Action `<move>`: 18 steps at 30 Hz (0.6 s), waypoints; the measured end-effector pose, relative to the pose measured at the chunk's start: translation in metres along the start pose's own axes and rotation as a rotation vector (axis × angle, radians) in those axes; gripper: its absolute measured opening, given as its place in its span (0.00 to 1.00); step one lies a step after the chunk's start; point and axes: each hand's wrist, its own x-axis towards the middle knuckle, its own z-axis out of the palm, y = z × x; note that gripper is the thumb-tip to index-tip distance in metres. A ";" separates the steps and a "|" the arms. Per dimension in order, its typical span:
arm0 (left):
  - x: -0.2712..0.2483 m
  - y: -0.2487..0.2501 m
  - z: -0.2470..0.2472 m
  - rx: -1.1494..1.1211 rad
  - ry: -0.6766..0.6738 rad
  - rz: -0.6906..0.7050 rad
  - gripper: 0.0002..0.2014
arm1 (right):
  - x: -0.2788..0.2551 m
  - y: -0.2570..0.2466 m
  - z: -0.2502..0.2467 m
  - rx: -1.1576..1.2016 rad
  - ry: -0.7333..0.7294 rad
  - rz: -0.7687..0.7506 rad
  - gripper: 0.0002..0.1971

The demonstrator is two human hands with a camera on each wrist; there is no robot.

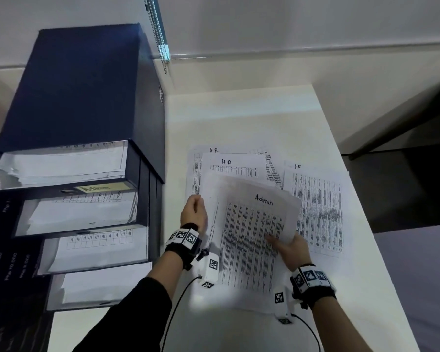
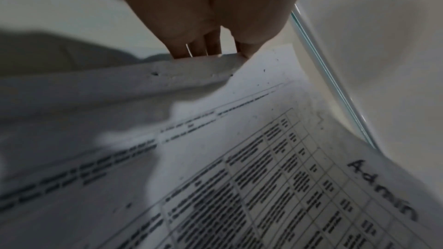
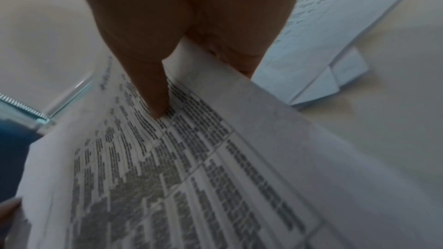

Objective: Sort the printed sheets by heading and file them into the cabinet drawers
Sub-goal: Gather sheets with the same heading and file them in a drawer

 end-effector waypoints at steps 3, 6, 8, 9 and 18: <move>0.010 0.006 0.005 0.014 0.010 -0.044 0.10 | 0.011 -0.001 -0.001 -0.012 0.002 -0.012 0.14; 0.018 0.013 0.011 -0.004 0.002 -0.066 0.12 | 0.022 -0.002 0.000 -0.036 -0.041 -0.022 0.16; 0.023 0.017 0.013 -0.040 -0.003 -0.095 0.11 | 0.026 -0.007 0.001 -0.007 -0.069 -0.002 0.14; 0.026 0.019 0.014 -0.054 -0.001 -0.114 0.11 | 0.028 -0.009 0.002 0.019 -0.072 0.016 0.14; 0.034 0.032 0.013 -0.230 0.114 -0.150 0.08 | 0.029 -0.009 -0.005 0.131 -0.365 0.009 0.26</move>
